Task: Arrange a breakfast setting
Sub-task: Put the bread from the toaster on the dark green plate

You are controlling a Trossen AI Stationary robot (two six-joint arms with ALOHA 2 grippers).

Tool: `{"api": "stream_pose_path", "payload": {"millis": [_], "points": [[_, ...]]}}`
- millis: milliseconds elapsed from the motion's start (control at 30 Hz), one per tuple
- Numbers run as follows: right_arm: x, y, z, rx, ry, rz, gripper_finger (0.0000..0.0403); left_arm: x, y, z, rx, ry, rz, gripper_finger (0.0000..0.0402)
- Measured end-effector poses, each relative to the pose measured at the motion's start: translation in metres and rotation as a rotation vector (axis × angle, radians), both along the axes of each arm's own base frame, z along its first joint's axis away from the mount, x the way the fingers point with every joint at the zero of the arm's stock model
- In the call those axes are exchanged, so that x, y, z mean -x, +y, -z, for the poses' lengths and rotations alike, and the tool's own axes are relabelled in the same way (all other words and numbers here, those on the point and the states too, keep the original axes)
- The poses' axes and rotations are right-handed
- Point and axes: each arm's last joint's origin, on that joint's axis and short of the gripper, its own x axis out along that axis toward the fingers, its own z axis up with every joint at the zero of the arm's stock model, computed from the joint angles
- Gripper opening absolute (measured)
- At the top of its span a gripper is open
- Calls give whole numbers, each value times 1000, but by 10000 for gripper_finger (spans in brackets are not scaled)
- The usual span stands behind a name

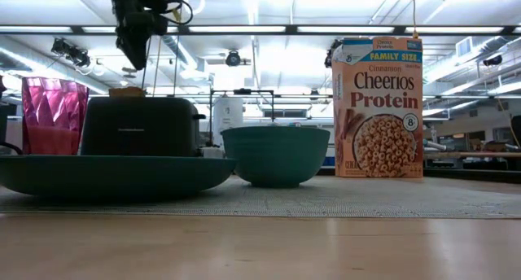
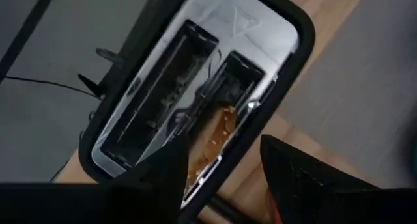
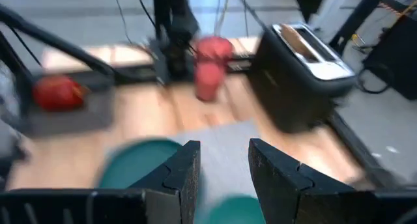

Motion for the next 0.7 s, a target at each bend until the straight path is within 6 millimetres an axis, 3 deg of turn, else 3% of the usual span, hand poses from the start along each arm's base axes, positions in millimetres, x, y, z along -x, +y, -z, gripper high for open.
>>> {"api": "stream_pose_path", "payload": {"millis": [200,300,500,700], "points": [[56,-55,-36,93,113,-20,142,7,-12,3,57,117,212,185],[87,-78,-43,129,128,-23,143,7,-14,7,67,148,305,173],[132,-106,-26,128,102,-84,143,1,-9,17,28,148,355,153],[150,-114,1,78,12,-121,143,-1,-3,33,1,202,311,142]]}}
